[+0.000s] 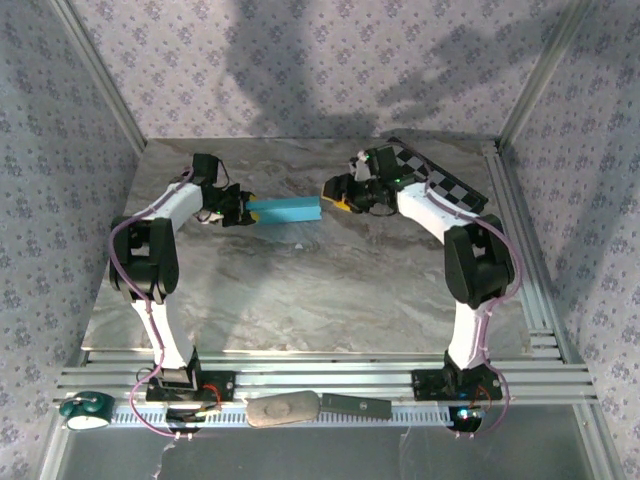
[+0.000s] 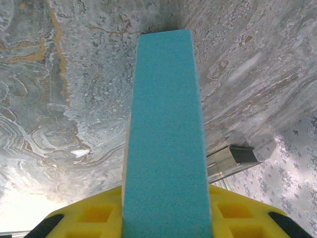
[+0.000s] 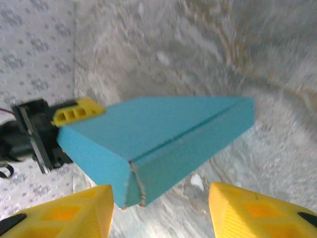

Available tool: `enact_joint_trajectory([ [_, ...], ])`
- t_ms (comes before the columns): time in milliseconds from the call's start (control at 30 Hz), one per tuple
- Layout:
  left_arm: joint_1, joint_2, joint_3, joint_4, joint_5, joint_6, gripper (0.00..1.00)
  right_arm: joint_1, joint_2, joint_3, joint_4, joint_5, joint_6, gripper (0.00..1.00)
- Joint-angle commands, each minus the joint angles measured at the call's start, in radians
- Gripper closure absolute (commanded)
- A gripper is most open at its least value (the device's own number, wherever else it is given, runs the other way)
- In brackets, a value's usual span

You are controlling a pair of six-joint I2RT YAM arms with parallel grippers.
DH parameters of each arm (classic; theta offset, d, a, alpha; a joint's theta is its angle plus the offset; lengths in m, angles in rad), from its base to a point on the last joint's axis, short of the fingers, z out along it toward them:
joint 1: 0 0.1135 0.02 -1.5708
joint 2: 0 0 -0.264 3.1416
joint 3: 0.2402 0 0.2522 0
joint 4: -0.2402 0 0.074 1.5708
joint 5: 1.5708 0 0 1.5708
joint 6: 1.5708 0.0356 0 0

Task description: Fold the paper box

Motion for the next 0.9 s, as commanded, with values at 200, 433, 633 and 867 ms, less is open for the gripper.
enact_joint_trajectory([
  [200,-0.001,0.051,-0.006,-0.09,-0.025,-0.018,1.0,0.018,0.041,0.044,-0.03,-0.084,0.007,0.49],
  [433,-0.001,0.05,-0.002,-0.088,-0.024,-0.018,1.0,0.01,0.089,0.083,-0.07,-0.082,-0.013,0.63],
  [633,-0.002,0.052,-0.002,-0.088,-0.023,-0.015,1.0,-0.001,0.129,0.065,-0.053,-0.074,-0.012,0.74],
  [867,-0.002,0.053,0.003,-0.088,-0.021,-0.015,1.0,-0.011,0.126,0.069,-0.046,-0.067,-0.001,0.92],
])
